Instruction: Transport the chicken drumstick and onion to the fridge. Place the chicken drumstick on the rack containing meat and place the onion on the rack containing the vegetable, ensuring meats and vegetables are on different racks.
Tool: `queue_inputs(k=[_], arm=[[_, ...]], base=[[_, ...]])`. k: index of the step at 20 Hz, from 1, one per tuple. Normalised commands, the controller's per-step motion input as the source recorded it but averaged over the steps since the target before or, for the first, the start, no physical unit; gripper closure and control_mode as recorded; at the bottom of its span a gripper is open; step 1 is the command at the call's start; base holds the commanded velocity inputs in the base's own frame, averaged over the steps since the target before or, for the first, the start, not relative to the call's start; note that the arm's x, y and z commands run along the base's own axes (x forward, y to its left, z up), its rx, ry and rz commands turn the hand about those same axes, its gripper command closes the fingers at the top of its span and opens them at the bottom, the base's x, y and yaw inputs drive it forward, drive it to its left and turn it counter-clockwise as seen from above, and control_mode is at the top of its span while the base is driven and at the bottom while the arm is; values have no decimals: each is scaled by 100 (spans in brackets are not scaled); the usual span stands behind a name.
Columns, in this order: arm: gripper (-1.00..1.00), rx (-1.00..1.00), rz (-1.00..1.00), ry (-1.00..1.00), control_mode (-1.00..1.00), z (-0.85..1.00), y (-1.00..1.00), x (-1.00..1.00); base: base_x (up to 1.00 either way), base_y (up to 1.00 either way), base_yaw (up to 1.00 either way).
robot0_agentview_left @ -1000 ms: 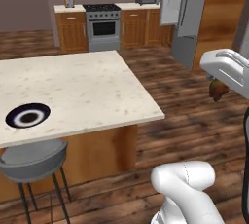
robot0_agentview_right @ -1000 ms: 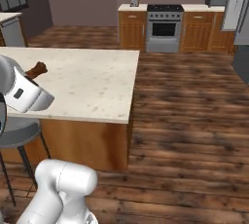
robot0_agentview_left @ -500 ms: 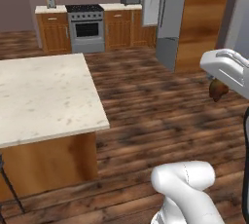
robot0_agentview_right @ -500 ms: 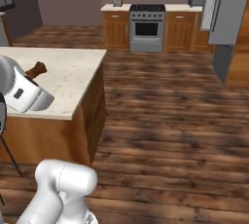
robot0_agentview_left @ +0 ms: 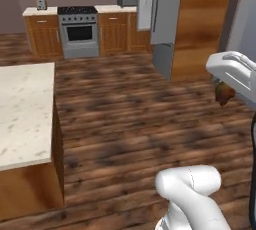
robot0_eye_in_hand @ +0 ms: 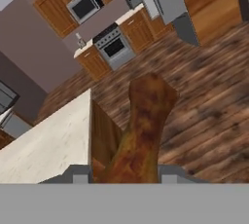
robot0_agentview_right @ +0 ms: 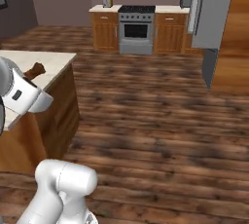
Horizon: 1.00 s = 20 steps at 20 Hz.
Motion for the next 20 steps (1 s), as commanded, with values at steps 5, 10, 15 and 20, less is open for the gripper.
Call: queue_inputs(k=[5, 10, 15, 20], arm=[[100, 0, 0, 0, 100, 0, 0, 0], [100, 0, 0, 0, 100, 0, 0, 0], [100, 0, 0, 0, 100, 0, 0, 0], [100, 0, 0, 0, 100, 0, 0, 0]], base=[[100, -100, 16], [100, -100, 15], [100, -79, 14], [100, -36, 9]])
